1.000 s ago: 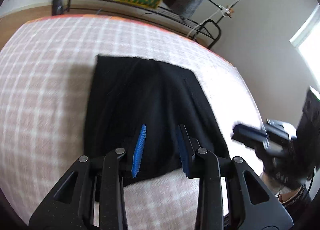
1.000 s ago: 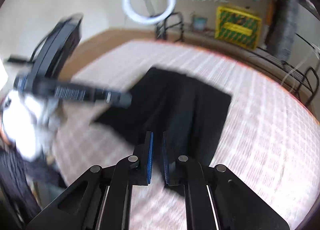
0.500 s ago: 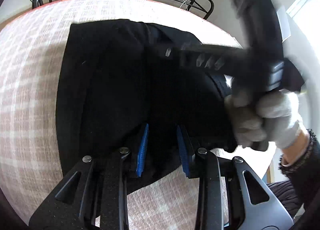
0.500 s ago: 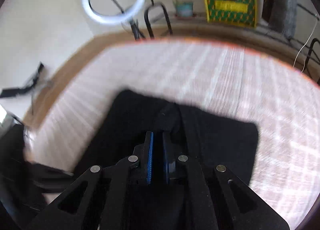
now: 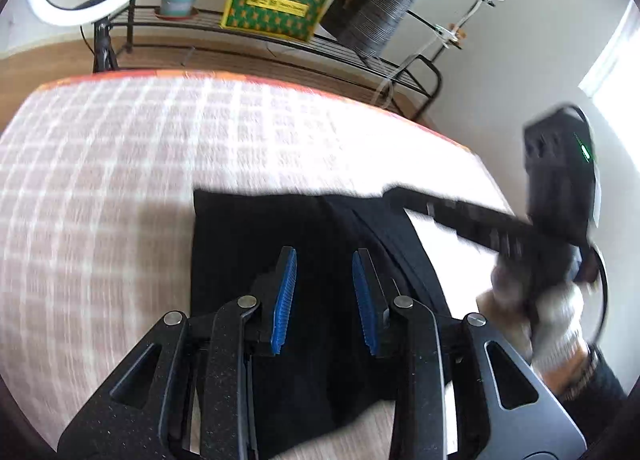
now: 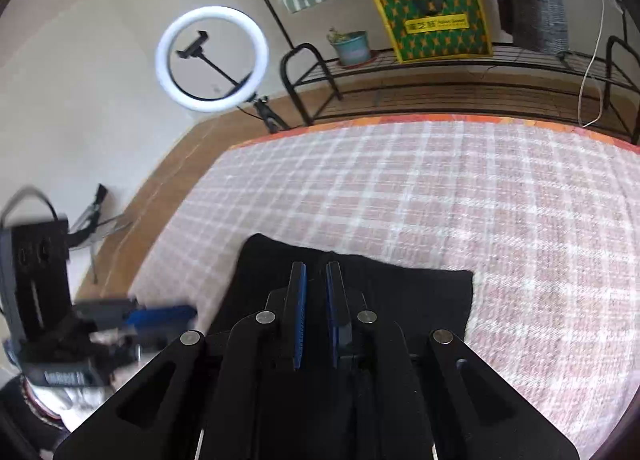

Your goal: Fold large clothes

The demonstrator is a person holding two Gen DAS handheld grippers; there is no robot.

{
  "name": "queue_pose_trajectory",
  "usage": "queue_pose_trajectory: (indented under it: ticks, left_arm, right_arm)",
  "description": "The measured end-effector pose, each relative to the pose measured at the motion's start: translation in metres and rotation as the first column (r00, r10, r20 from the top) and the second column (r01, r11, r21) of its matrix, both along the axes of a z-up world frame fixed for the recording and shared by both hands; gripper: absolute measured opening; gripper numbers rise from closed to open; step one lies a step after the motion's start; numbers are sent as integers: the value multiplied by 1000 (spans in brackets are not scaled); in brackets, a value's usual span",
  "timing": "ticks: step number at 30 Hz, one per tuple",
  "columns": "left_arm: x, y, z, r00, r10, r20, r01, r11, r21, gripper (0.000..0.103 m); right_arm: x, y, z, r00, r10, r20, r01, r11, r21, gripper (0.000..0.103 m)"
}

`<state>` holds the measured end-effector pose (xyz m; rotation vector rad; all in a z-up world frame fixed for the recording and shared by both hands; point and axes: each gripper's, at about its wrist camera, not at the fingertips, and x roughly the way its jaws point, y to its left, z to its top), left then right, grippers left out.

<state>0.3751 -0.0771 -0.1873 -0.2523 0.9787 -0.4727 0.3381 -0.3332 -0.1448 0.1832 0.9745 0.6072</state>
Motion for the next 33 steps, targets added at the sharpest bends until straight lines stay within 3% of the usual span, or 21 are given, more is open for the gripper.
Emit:
queue_pose_trajectory:
  ticks: [3, 5, 6, 8, 9, 12, 14, 18, 22, 26, 29, 33]
  left_arm:
    - [23, -15, -19, 1000, 4, 14, -5, 998, 60, 31]
    - [38, -23, -39, 1000, 26, 6, -27, 987, 160, 30]
    - [40, -24, -52, 999, 42, -17, -38, 980, 196, 25]
    - [50, -17, -82, 992, 89, -90, -72, 981, 181, 22]
    - [47, -14, -84, 993, 94, -65, -83, 984, 155, 22]
    - [46, -21, -82, 996, 71, -46, -61, 978, 201, 21]
    - [41, -17, -80, 996, 76, -40, -67, 979, 190, 21]
    - [28, -7, -55, 997, 75, -23, -71, 988, 138, 21]
    - [-4, -4, -28, 1000, 21, 3, -21, 996, 86, 21]
    - [-36, -14, -39, 999, -21, -44, 25, 995, 98, 21]
    - [-46, -20, -59, 997, -23, -74, 35, 987, 158, 21]
    - [-60, -25, -68, 999, -36, -23, 40, 975, 219, 21]
  right_arm:
    - [9, 13, -15, 1000, 5, -17, -6, 999, -44, 8]
    - [15, 23, -27, 1000, 4, -23, -6, 996, -93, 8]
    - [18, 25, -33, 1000, -10, -26, 7, 993, -121, 8]
    - [25, 21, -43, 998, -44, -46, 37, 990, -138, 3]
    - [28, 17, -48, 996, -66, -58, 58, 990, -130, 3]
    - [29, 14, -51, 995, -88, -50, 81, 989, -127, 2]
    - [26, 20, -46, 997, -77, -32, 71, 984, -164, 2]
    - [13, 9, -16, 998, -58, -11, 56, 990, -127, 11]
    - [-17, -3, 4, 1000, 11, -29, -13, 997, -80, 11]
    - [-47, -2, -11, 995, 54, -87, -63, 992, -112, 11]
    - [-61, 9, -29, 991, 83, -100, -103, 973, -205, 11]
    - [-71, 14, -41, 993, 95, -71, -111, 956, -273, 10]
